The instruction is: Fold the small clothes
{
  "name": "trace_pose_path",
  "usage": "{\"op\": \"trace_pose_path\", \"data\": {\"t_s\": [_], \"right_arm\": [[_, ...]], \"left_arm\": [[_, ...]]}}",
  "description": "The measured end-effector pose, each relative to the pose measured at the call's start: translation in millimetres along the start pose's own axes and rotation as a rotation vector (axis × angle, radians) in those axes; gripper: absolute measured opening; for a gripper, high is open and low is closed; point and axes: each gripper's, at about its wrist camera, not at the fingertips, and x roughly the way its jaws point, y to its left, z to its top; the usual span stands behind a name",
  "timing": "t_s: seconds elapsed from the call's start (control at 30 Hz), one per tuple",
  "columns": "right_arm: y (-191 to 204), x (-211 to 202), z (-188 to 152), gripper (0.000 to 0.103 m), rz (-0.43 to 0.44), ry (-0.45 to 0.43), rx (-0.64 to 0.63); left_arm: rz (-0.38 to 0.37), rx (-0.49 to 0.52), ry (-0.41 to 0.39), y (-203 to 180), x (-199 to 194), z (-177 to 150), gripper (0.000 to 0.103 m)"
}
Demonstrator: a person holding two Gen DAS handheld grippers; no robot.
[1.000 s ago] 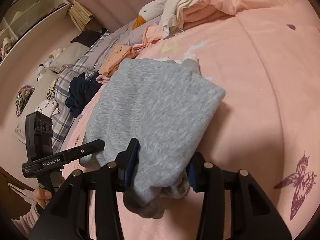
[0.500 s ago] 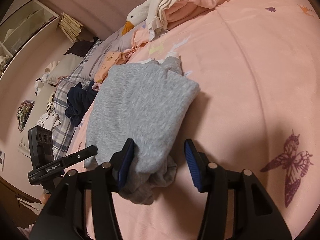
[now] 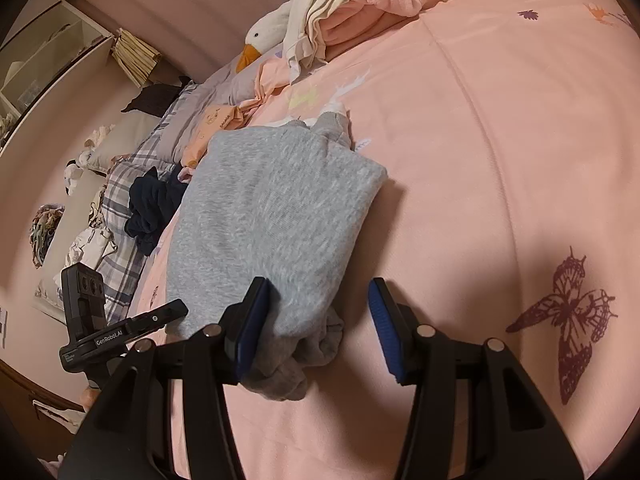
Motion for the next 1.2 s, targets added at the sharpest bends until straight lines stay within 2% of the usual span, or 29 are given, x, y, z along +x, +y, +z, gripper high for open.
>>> {"op": "trace_pose_path", "data": {"t_s": [0.6,1.2], "right_arm": [[-2.0,-2.6,1.9,0.054,-0.051,0.001,0.002],[-3.2,-2.0,2.6,0.055,-0.050,-0.001,0.002]], "left_arm": [[0.018,0.019,-0.007,-1.8,0.0,-0.6,0.050],[0.041,0.036,-0.009,-4.5,1.4,-1.1,0.051]]}}
